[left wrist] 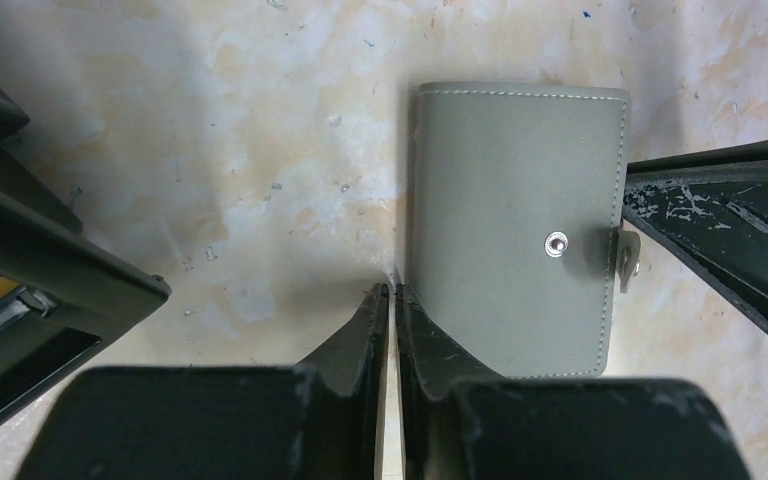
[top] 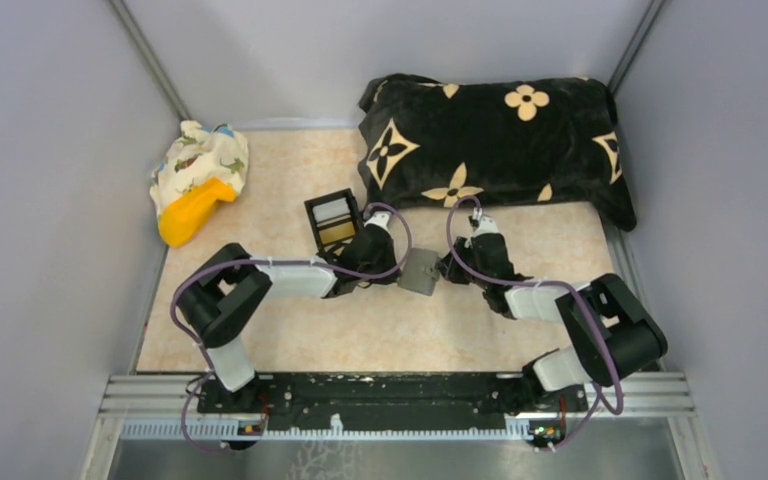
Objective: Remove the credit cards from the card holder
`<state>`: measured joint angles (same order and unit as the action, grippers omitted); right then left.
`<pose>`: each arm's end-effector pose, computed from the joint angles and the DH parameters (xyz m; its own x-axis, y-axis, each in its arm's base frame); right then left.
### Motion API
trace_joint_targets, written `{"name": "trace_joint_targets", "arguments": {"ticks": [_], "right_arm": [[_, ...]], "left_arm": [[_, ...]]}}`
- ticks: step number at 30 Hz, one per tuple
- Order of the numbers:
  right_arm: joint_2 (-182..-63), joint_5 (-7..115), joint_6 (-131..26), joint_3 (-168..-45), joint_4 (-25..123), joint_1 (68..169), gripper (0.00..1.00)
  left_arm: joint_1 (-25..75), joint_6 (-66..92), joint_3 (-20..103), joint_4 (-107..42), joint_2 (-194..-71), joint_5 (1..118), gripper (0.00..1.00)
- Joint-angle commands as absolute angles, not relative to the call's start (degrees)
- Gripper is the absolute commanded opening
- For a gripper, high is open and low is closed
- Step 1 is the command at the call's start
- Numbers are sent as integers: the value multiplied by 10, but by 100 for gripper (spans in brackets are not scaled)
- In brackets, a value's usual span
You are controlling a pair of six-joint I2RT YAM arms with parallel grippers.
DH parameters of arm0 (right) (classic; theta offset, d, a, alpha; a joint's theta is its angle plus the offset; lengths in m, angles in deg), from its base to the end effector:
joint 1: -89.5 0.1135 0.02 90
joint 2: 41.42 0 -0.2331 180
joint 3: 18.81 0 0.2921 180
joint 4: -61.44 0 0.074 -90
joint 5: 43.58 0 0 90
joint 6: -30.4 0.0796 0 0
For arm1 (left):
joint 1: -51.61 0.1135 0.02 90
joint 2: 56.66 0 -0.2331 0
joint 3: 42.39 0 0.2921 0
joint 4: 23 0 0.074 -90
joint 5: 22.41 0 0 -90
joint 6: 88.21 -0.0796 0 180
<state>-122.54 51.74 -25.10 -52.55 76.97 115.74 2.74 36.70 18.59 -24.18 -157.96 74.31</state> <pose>0.2766 0.1446 0.0480 -0.6794 0.2938 -0.6723 -0.1529 0.8395 0.5214 0.2721 -0.2974 0.0517 -0.7525 -0.0023 -0.6586 0.3167 0.8755 -0.3650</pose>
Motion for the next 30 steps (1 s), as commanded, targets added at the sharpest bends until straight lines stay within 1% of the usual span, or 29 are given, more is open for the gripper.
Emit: {"name": "trace_joint_targets", "arguments": {"ticks": [1, 8, 18, 24, 30], "right_arm": [[-1209, 536, -256, -550, 800, 1162, 13], [-1206, 547, -255, -550, 808, 1172, 13], [-1193, 559, -273, -588, 793, 1213, 13], [-1228, 555, -275, -591, 799, 1225, 14], [-1267, 554, -284, -599, 795, 1241, 14]], "left_arm": [[25, 367, 193, -258, -1604, 715, 12], [24, 368, 201, -249, -1610, 700, 16], [20, 370, 196, -218, -1610, 667, 30], [19, 367, 185, -189, -1600, 631, 35], [19, 347, 171, -182, -1578, 628, 46]]}}
